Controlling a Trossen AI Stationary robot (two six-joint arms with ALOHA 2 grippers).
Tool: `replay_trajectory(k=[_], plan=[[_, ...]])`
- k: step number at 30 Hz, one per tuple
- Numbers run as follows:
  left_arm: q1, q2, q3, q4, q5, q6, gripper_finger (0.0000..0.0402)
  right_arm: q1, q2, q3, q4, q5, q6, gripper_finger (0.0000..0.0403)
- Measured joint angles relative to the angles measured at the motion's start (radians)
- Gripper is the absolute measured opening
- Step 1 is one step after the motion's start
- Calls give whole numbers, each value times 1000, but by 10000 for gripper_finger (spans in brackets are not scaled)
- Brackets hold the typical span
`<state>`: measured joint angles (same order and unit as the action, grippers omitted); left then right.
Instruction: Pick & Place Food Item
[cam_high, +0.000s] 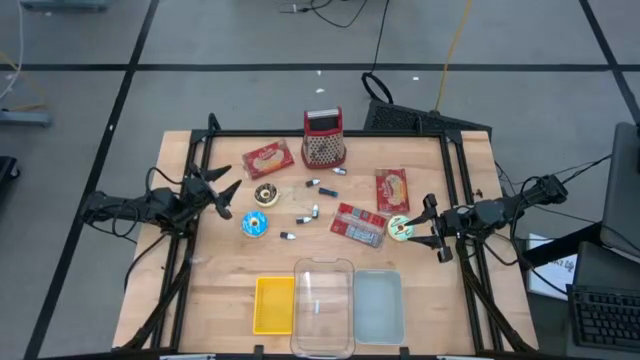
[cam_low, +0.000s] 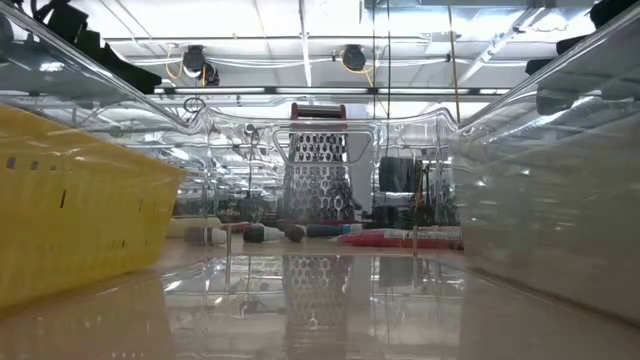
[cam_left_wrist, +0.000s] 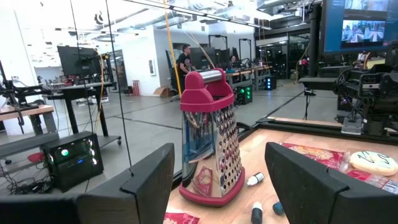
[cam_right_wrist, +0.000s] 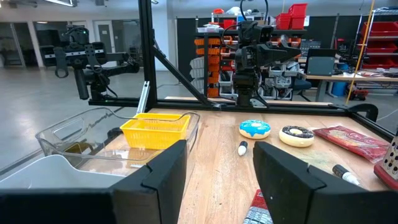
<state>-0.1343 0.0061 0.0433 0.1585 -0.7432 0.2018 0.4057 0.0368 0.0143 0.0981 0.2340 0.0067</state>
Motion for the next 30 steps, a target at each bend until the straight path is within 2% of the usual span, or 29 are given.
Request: replay_trajectory(k=[9, 17, 21, 24, 30], plan=[[0, 0, 0, 0, 0, 0, 251, 0, 0, 0, 61, 26, -76, 174], [0, 0, 0, 0, 0, 0, 251, 0, 0, 0, 338, 0, 120, 174], [0, 0, 0, 0, 0, 0, 251, 0, 0, 0, 397, 8, 232, 175], [0, 0, 0, 0, 0, 0, 251, -1, 1, 0, 399, 58, 227, 172], [0, 0, 0, 0, 0, 0, 251, 0, 1, 0, 398, 56, 75, 173]])
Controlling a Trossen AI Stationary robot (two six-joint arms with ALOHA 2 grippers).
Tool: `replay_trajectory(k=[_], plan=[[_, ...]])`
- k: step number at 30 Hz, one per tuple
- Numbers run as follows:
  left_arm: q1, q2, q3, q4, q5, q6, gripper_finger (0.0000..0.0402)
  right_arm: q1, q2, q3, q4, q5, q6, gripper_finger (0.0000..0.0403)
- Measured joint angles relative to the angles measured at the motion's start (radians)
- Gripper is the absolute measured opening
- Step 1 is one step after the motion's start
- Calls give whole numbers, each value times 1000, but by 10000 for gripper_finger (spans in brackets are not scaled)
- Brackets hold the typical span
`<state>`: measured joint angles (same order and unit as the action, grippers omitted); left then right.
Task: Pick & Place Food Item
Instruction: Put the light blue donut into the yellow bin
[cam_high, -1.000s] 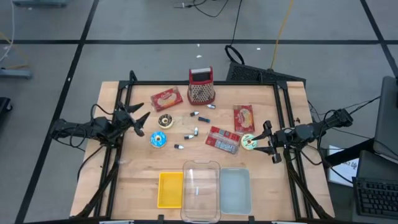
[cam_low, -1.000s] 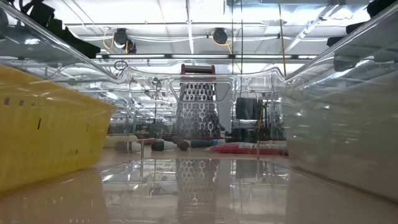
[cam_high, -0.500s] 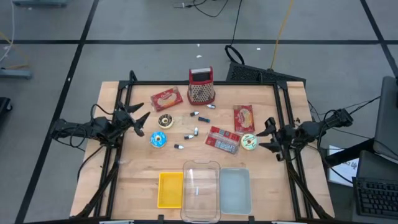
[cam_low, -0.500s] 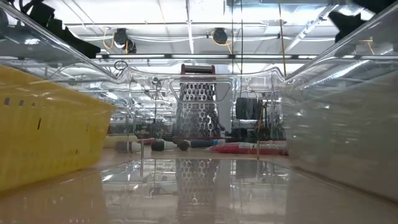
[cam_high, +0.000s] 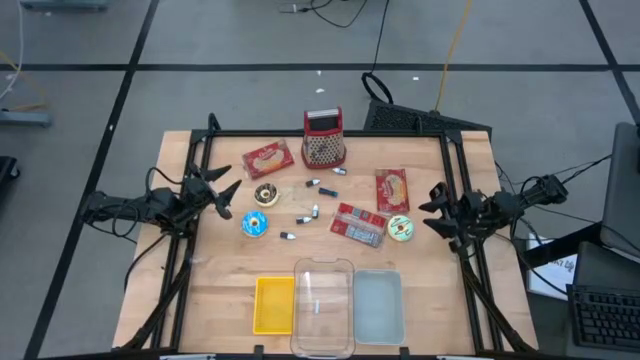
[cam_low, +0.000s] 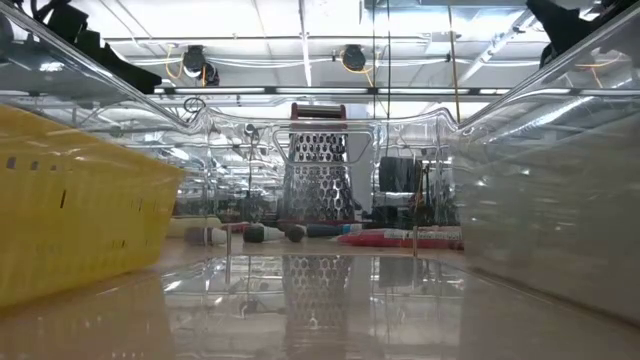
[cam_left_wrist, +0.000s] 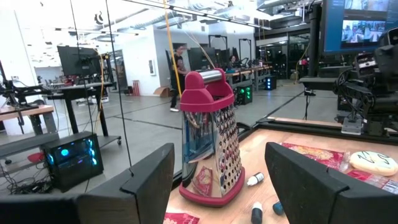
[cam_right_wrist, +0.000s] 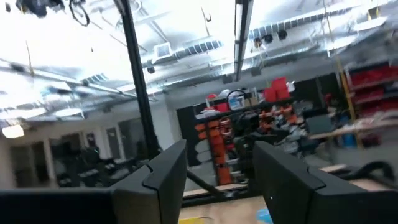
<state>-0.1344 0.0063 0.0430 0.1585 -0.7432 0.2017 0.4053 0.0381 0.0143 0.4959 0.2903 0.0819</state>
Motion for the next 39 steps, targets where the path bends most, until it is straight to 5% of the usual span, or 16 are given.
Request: replay_trajectory(k=[14, 21, 26, 33, 39], plan=[[0, 0, 0, 0, 0, 0, 251, 1, 266, 0, 163, 44, 316, 186], [0, 0, 0, 0, 0, 0, 251, 3, 514, 57, 286, -113, 271, 252], [0, 0, 0, 0, 0, 0, 251, 2, 604, 209, -58, -124, 204, 300], [0, 0, 0, 0, 2, 0, 251, -24, 692, 483, -858, 214, 380, 305], [0, 0, 0, 0, 2, 0, 251, -90, 792, 501, -1097, 282, 516, 301]])
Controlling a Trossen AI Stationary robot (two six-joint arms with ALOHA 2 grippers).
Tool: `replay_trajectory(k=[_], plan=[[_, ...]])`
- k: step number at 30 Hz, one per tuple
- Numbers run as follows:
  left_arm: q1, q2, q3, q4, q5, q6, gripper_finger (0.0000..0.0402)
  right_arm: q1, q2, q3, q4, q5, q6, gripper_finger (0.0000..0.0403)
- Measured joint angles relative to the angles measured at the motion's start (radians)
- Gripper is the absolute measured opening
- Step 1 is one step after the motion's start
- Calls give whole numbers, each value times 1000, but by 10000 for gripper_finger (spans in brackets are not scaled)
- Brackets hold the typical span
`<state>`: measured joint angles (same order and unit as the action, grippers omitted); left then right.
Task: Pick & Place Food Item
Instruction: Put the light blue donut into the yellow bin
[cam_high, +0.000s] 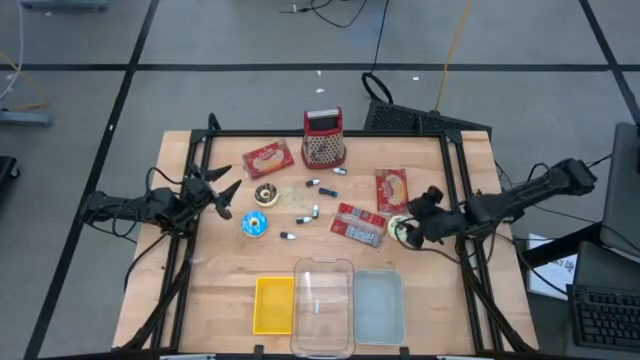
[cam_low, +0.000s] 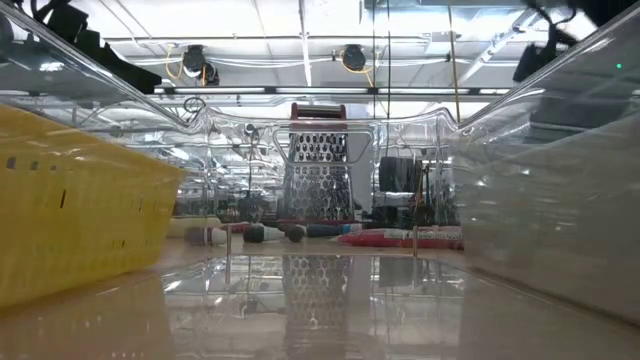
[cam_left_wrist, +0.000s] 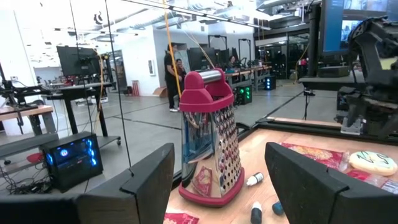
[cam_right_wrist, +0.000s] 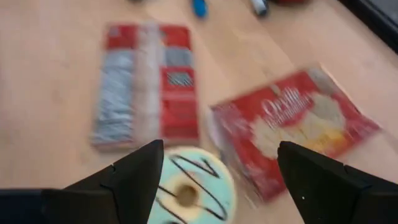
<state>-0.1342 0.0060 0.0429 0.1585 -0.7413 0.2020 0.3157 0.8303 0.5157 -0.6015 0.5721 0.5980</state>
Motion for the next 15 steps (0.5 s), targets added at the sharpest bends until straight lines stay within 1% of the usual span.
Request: replay_trajectory(k=[2, 9, 15], plan=[[0, 0, 0, 1, 1, 0, 251, -21, 29, -7, -9, -6, 3, 300], [0, 0, 0, -5, 3, 0, 251, -35, 86, -23, 41, -131, 17, 300], [0, 0, 0, -5, 4, 0, 251, -35, 89, -23, 28, -145, 88, 300]])
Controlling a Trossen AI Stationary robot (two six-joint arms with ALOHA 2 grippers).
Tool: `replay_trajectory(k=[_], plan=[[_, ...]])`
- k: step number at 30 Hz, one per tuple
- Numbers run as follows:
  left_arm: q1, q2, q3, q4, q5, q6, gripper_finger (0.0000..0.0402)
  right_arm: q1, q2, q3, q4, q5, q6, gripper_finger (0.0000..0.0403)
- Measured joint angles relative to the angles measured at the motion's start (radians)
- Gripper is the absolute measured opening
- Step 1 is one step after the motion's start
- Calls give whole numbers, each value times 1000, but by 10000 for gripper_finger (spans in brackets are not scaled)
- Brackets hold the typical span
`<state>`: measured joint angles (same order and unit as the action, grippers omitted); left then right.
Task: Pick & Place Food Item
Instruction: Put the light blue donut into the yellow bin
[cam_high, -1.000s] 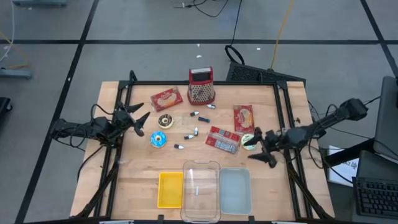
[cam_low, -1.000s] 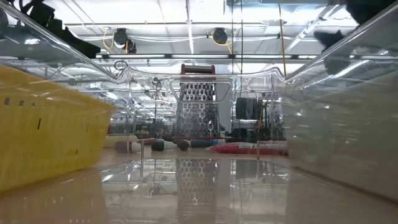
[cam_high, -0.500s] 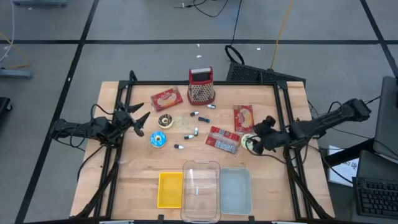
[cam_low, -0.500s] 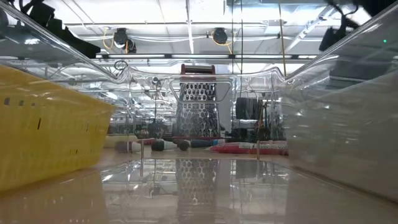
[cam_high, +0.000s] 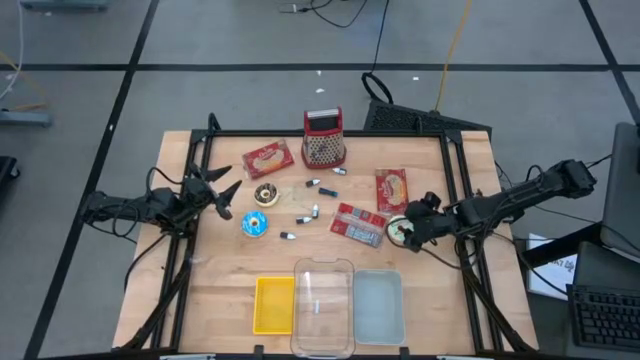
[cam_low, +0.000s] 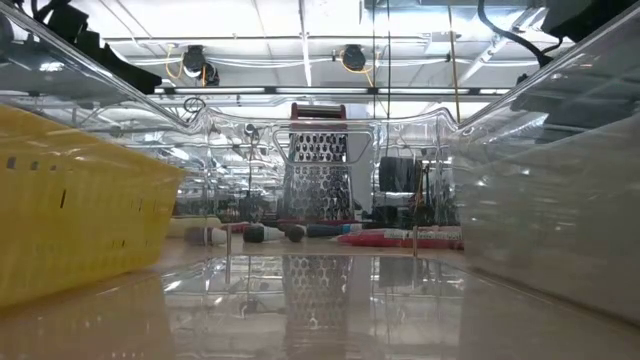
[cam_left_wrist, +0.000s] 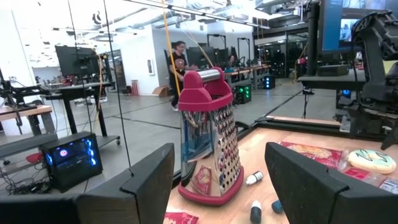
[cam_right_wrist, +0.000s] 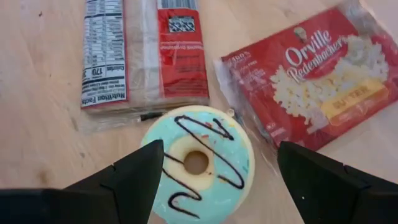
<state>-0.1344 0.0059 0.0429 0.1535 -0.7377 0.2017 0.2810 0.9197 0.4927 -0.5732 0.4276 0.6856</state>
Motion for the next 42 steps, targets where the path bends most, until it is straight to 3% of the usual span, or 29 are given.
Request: replay_trajectory(k=[12, 22, 33, 42], plan=[[0, 0, 0, 0, -1, 0, 251, 27, -1, -46, -68, 4, 231, 299], [0, 0, 0, 0, -1, 0, 251, 32, -4, -239, 180, 23, 366, 299], [0, 0, 0, 0, -1, 0, 251, 31, -3, -310, 414, 38, 326, 299], [0, 0, 0, 0, -2, 0, 251, 30, -13, -311, 435, 3, 299, 299]])
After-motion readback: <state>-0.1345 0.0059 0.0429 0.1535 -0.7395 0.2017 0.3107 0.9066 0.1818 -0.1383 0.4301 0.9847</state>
